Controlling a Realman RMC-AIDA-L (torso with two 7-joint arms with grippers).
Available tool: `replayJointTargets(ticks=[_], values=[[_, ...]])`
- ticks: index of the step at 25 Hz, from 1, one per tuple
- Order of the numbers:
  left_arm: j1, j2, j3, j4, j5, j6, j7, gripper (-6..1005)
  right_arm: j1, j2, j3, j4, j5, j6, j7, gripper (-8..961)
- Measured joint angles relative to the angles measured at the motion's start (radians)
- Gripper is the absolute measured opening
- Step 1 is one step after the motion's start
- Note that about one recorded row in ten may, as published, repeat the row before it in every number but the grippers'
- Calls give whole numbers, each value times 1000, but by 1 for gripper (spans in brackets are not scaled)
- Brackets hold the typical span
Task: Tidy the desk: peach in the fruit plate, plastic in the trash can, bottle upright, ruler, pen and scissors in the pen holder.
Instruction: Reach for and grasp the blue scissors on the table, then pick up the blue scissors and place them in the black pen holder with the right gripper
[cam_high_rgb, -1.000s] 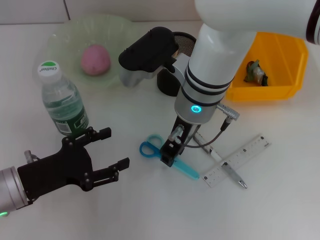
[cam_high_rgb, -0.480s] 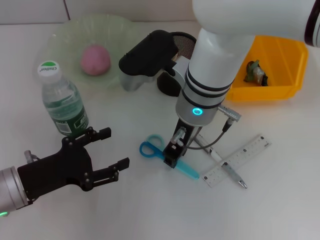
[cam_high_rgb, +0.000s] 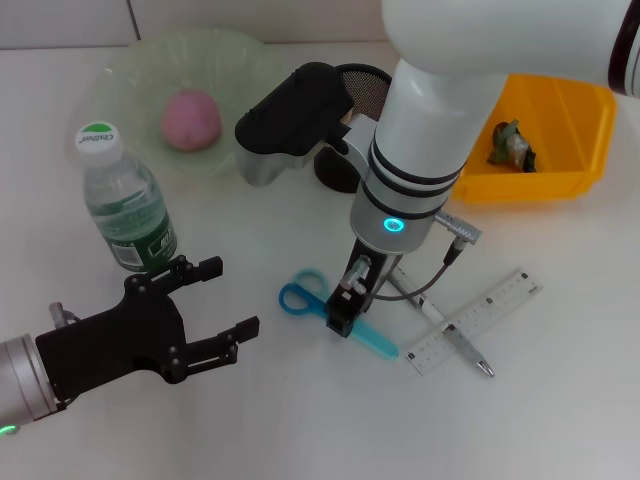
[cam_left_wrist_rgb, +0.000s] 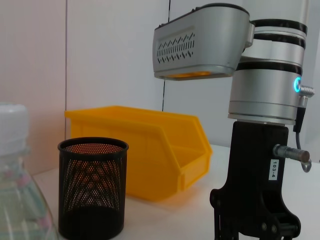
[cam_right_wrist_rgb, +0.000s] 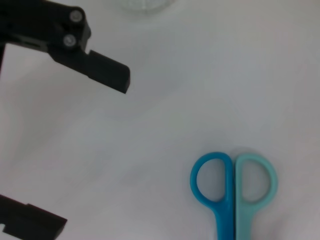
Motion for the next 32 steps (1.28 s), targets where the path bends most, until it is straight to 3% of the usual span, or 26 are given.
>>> replayJointTargets(ticks=[20, 25, 32], values=[[-2, 0, 0, -1, 0, -2, 0, 832, 7, 0, -35, 4, 0, -4, 0, 325], [-4, 0, 0, -1, 0, -3, 0, 832, 9, 0, -41, 2, 0, -3, 0, 201], [-4, 0, 0, -1, 0, -3, 0, 832, 4, 0, -41, -10, -1, -5, 0, 201]])
